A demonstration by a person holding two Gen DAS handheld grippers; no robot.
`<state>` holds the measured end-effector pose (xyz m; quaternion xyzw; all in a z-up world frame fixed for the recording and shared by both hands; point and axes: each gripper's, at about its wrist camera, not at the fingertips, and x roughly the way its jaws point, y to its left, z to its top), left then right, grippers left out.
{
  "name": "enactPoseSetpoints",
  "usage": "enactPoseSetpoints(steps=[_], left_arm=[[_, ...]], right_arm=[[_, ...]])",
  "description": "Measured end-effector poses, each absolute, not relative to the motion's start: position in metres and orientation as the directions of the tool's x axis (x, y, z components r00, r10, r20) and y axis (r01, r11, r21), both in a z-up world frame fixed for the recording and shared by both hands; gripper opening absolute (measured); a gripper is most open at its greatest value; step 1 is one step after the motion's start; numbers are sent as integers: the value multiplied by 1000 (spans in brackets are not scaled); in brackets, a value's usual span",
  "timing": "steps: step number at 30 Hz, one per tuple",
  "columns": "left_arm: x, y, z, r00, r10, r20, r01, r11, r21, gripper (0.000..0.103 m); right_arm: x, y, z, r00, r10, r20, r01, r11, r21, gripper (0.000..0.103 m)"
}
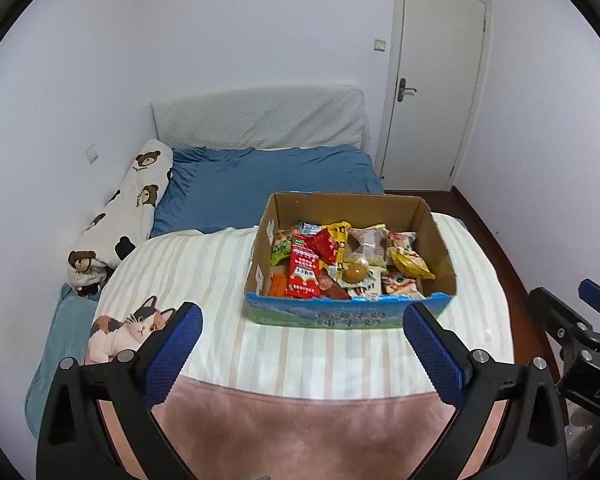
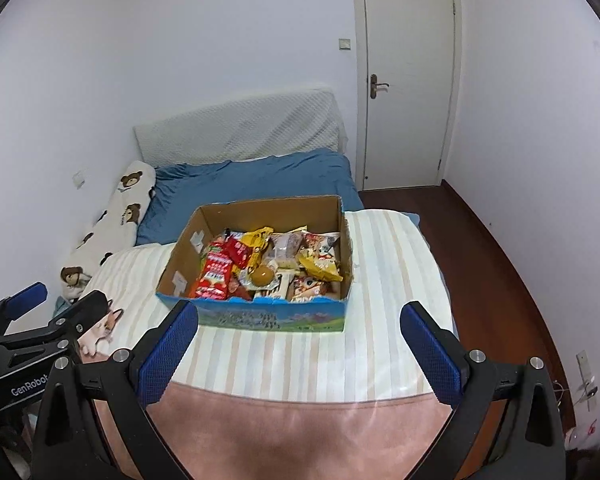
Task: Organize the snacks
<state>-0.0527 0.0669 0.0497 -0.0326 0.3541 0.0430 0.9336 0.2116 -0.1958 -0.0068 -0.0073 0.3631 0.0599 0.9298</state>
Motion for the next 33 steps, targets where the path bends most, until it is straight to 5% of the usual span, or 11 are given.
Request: enactPoseSetpoints(steps=[33], left_arm=[[84,57,-32,565,51,-823,-70,997,14,103]], right_arm=[[350,-207,-99,578,11,-816,-23,1000,-3,103]])
